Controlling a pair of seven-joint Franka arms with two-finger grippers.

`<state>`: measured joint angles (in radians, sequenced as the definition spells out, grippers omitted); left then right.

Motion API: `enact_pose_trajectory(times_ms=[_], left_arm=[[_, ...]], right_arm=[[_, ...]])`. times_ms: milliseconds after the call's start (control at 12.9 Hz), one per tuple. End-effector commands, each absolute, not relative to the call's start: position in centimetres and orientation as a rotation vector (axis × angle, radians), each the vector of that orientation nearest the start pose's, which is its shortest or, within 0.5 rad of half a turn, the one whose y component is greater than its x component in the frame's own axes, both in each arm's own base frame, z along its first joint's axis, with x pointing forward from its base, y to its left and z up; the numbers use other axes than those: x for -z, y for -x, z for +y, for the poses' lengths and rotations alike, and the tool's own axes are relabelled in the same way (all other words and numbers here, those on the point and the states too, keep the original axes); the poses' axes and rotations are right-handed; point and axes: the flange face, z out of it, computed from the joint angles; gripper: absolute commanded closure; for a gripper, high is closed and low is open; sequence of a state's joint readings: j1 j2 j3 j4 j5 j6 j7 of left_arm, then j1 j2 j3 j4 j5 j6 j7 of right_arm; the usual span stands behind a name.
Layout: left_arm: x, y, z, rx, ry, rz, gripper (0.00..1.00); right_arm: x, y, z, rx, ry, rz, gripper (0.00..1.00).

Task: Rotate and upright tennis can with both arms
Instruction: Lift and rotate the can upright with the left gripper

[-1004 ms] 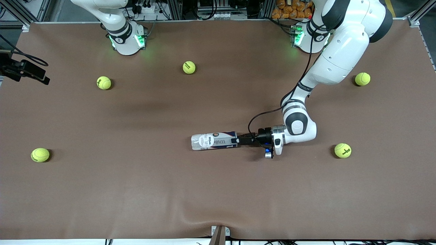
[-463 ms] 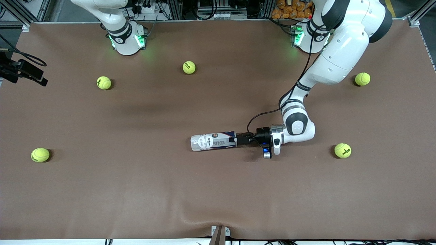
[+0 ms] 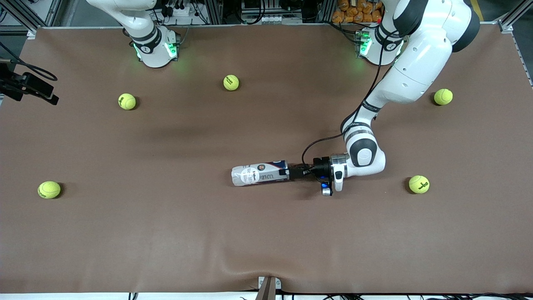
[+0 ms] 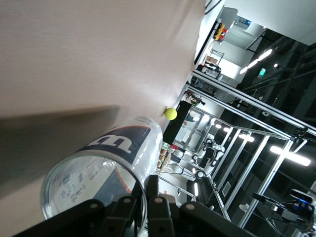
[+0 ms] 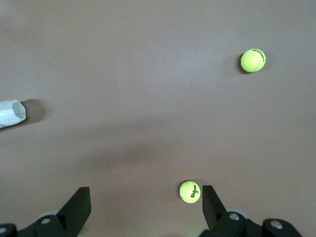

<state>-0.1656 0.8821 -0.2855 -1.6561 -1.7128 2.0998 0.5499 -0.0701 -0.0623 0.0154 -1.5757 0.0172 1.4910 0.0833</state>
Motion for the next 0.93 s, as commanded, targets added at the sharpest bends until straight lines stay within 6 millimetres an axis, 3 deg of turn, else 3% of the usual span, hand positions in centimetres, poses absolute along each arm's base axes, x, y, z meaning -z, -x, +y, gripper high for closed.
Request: enact_pose_trajectory(times_ms=[0,463,695,850], left_arm=[[-15.9,-60.4,-32.1,0.262,-1.634,0.432,1.0],[-24.4,-64.4,-32.2,0.334,-1.622,0.559,1.0],[-29.7,-65.9,-33.8,0.38,-1.675,0.634,1.0],[-31.8,-66.2,-34.6,0.458,-1.724,0.695,1.0]], right_arm=[[-65.1,-52.6,-2.2,-0.027,3.122,0.222,0.0],[-64.9,-52.8,-1.4,-0.029,3.129,0.196,0.0],[-64.9,-52.8,-1.4,-0.029,3.129,0.196,0.0],[-64.9,-52.8,-1.3,-0.029,3.129,0.194,0.0]])
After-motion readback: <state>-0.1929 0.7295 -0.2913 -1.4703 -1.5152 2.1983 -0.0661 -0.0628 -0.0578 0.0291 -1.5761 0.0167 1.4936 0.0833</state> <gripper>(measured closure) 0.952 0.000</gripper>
